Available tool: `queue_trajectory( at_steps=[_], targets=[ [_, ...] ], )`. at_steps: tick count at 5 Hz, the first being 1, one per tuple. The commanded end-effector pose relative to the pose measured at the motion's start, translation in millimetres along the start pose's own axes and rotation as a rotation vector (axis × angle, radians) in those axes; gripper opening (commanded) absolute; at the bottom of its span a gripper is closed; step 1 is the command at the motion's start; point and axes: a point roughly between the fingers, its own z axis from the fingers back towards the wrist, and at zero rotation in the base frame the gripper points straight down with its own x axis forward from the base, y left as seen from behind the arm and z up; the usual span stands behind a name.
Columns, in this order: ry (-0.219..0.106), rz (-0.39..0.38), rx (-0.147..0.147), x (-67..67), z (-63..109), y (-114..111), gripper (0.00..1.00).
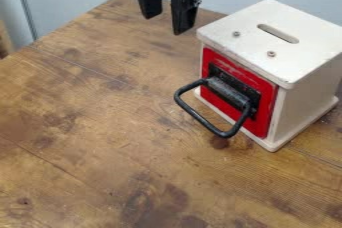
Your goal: Close the drawer
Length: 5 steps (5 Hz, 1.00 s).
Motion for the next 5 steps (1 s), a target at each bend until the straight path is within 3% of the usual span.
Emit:
queue_trajectory(
  at_steps=[1,5],
  targets=[
    [-0.065,-0.020,0.018,3.6,23.5,-9.1,1.00],
    [-0.068,-0.017,0.027,11.9,19.9,-5.4,1.00]
  ],
)
